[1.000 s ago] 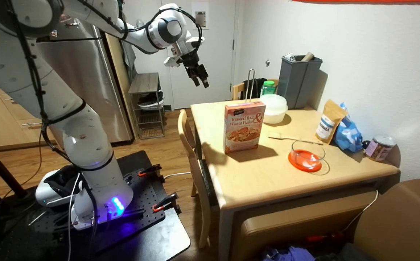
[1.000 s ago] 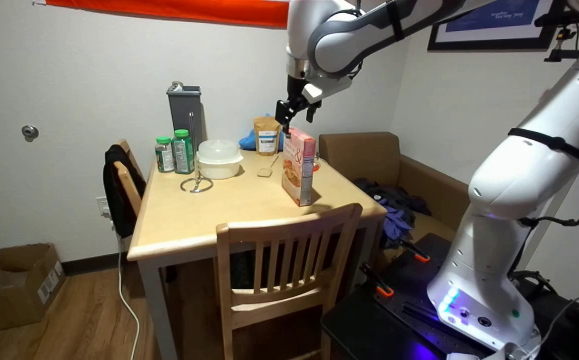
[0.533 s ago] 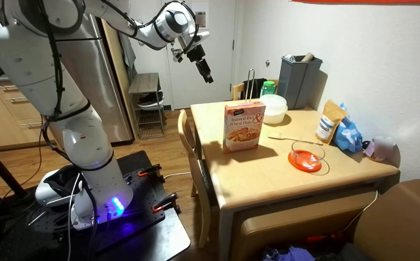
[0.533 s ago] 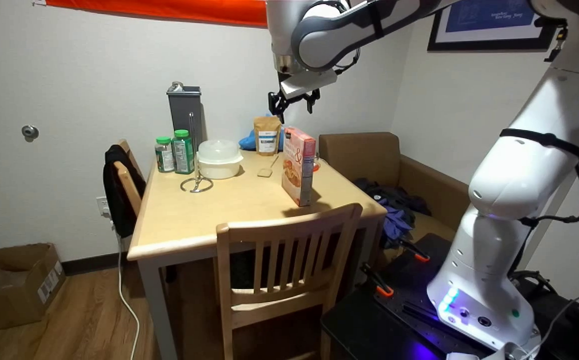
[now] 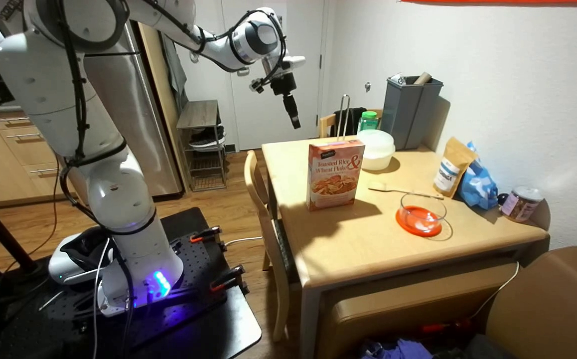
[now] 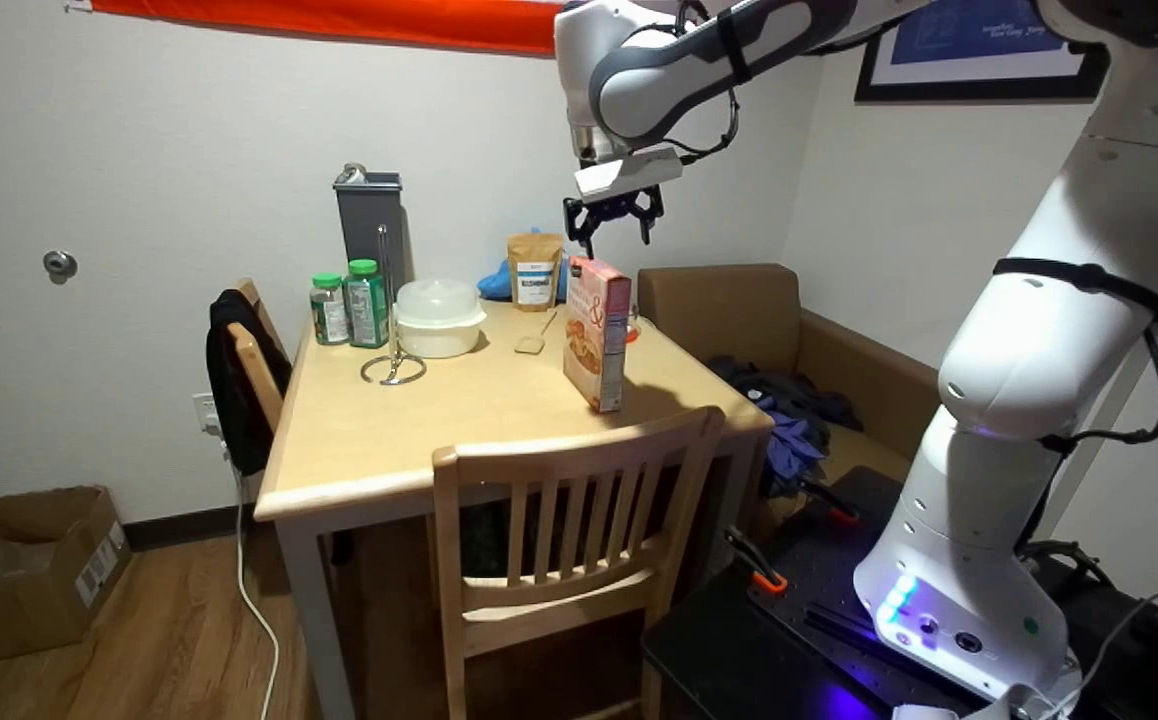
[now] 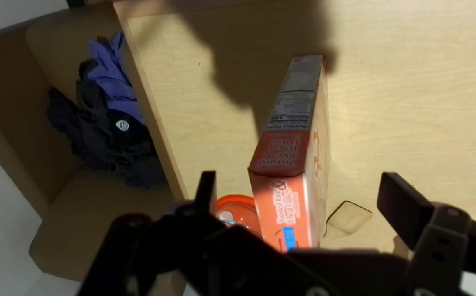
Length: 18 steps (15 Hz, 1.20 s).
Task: Lay the pink box on its side
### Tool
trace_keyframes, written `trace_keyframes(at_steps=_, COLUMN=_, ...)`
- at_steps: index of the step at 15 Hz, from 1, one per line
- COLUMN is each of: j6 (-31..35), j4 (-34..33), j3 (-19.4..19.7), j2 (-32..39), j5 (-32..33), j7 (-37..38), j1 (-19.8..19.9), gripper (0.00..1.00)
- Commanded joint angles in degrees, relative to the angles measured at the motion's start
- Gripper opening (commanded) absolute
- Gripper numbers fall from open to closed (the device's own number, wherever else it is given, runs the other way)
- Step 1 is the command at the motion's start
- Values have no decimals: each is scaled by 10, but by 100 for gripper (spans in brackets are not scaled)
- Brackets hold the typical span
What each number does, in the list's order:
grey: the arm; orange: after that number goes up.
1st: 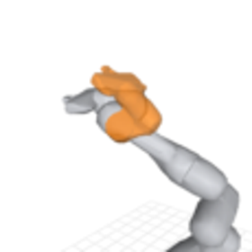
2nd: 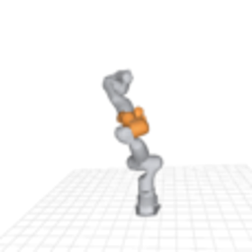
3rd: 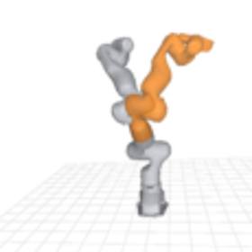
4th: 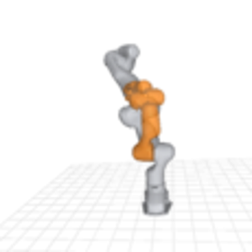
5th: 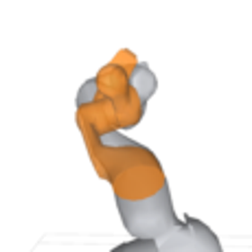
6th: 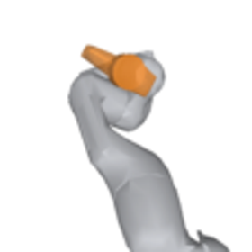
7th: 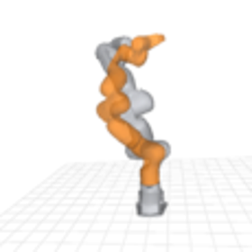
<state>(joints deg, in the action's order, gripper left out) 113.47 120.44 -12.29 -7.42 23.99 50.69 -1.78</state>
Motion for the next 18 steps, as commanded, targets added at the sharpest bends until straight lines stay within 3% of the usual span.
trace_keyframes(at_steps=1, j6=27, j4=35, j3=41, j2=-21, j5=-50, j7=-23, j1=1, gripper=100)
trace_keyframes(at_steps=9, j6=87, j4=72, j3=99, j2=-17, j5=-105, j7=-170, j1=15, gripper=100)
trace_keyframes(at_steps=18, j6=104, j4=51, j3=106, j2=-13, j5=-181, j7=-314, j1=13, gripper=100)
